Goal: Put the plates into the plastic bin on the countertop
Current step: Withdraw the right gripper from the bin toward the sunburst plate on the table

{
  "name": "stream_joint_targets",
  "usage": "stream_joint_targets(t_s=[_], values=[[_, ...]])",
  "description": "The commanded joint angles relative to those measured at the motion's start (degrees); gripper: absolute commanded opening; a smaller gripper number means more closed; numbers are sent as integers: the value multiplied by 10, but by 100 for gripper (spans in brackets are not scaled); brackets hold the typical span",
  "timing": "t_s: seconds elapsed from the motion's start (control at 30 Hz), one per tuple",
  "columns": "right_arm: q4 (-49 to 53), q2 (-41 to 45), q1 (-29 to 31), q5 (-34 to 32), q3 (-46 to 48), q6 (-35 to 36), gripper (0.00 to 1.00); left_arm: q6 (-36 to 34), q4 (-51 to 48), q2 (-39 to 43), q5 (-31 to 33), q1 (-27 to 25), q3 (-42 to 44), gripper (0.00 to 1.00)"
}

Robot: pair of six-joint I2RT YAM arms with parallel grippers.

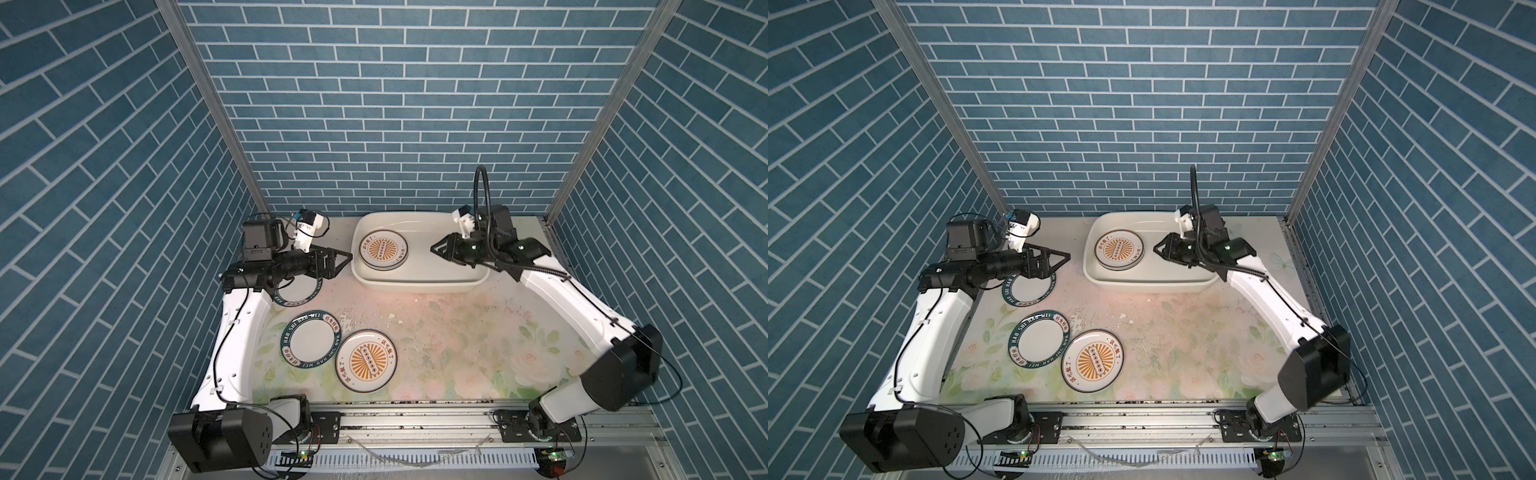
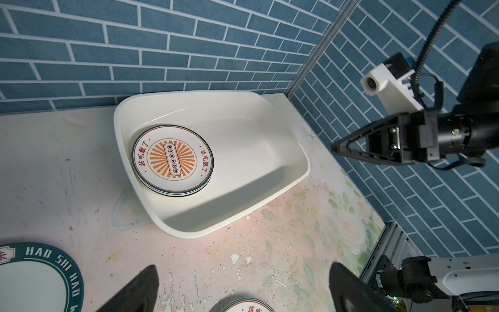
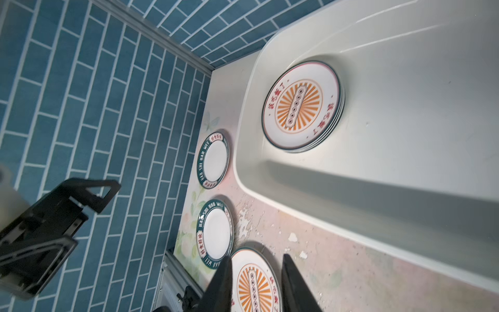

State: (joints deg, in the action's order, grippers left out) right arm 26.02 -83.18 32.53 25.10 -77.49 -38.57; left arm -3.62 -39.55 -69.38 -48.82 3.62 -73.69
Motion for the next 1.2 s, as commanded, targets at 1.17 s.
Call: stream_joint_targets(t_s=[1.17], values=[[-282, -113, 336, -197, 302, -169, 37, -10, -11, 61, -46, -22, 67, 100]])
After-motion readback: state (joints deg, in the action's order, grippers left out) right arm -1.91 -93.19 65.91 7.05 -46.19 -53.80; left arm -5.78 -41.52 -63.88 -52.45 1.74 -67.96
